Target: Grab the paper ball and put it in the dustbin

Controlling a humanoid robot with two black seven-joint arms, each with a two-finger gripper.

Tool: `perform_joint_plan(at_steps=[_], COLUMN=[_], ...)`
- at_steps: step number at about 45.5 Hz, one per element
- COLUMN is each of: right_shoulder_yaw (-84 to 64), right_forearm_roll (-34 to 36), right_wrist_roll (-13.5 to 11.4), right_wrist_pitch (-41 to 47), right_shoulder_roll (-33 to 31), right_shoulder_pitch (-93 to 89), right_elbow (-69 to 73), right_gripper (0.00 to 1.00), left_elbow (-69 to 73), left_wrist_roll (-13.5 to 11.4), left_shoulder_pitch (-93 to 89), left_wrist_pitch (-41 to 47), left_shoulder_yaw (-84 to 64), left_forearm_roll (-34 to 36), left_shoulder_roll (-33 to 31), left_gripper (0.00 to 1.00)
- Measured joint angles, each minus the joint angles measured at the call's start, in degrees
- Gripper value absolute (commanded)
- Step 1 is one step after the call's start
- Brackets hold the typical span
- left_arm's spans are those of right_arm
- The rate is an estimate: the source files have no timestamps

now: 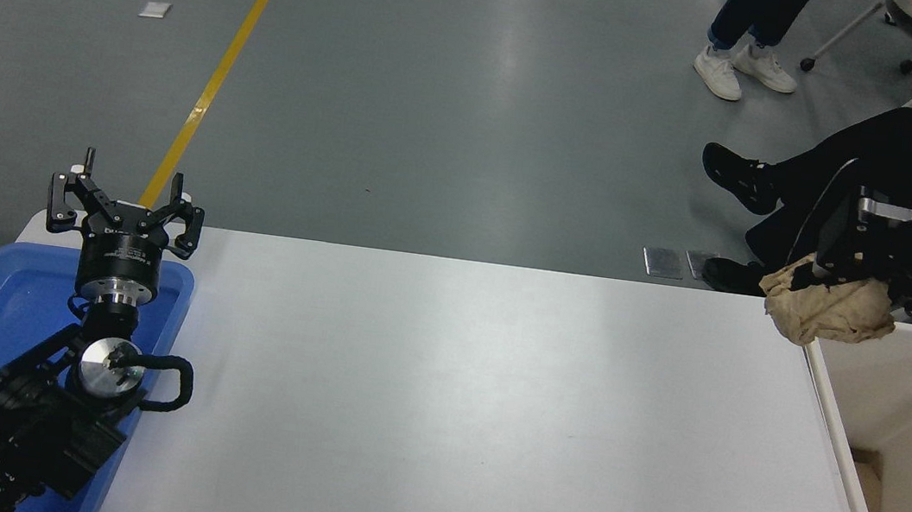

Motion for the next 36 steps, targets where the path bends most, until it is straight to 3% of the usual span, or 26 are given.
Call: perform_joint_plan(at_steps=[20,36], right_shoulder_yaw=[-0.51,6.93], right_forearm_roll=[-0.05,0.16], right_wrist_roll=[0.14,0.04], right_wrist_pitch=[-2.62,-9.9], right_shoulder_roll=[-1.71,-8.91], right_shoulder_pitch=[-11.04,-39.36], right_elbow=[-6.35,-29.26], right_gripper=[0.0,0.0], left_elbow=[0.01,0.0], left_wrist_roll=[0.0,0.0], left_shoulder_pitch=[0.0,0.0], left_wrist_pitch=[0.0,0.0], left_shoulder_yaw=[0.0,0.0], left_forearm_roll=[0.0,0.0], left_shoulder_roll=[0.01,0.0], left_gripper=[0.99,0.99])
